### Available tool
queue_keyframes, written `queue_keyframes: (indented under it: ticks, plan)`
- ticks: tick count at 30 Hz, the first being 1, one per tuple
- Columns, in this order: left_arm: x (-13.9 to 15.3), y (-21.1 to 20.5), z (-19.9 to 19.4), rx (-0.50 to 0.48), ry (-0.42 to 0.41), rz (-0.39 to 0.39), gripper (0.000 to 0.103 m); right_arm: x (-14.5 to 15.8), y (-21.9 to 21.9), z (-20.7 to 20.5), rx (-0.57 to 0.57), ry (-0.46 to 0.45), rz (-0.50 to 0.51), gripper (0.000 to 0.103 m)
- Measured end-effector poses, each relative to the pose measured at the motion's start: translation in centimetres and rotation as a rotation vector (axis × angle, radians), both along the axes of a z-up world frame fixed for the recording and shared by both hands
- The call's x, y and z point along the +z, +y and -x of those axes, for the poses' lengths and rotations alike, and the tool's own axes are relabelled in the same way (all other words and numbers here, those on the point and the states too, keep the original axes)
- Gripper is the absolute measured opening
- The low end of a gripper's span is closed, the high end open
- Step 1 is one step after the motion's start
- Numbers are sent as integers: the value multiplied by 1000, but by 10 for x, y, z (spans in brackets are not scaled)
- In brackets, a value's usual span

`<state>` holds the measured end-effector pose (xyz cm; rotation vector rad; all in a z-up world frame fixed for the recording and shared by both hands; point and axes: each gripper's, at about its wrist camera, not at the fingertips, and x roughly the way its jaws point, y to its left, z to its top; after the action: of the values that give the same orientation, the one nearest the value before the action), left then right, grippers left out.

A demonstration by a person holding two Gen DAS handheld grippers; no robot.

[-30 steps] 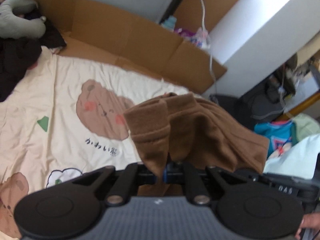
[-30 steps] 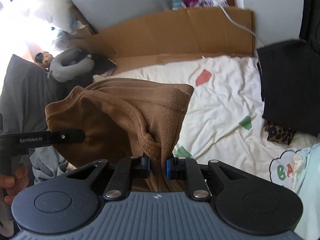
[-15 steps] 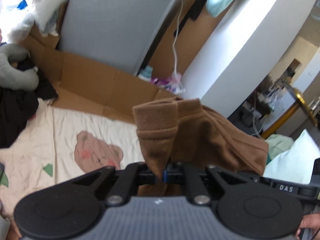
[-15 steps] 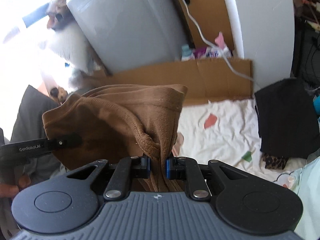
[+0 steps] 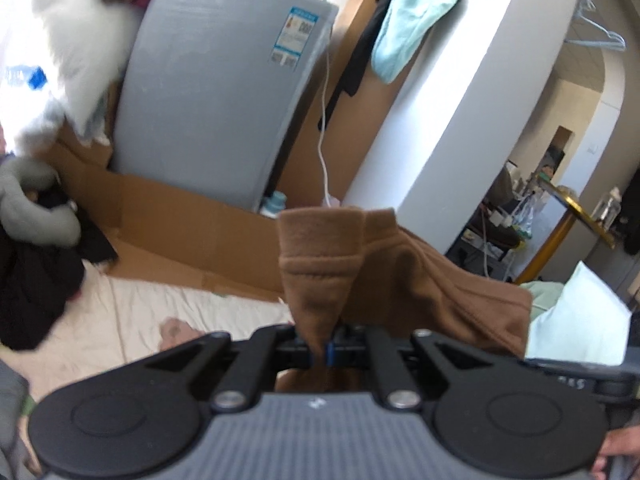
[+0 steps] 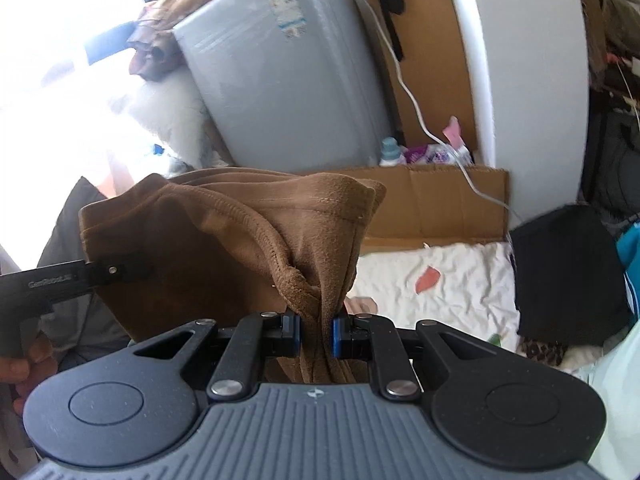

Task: Fold clothes
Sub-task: 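Lift the brown shirt off the sheet with both tools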

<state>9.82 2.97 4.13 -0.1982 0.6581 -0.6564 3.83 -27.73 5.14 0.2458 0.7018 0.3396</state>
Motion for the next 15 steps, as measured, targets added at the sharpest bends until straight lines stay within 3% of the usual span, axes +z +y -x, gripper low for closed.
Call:
queue_keyframes:
  ticks: [15]
  plan:
    - [-3, -21, 5, -18, -23, -33, 6, 9, 5, 12, 2, -46, 82, 13]
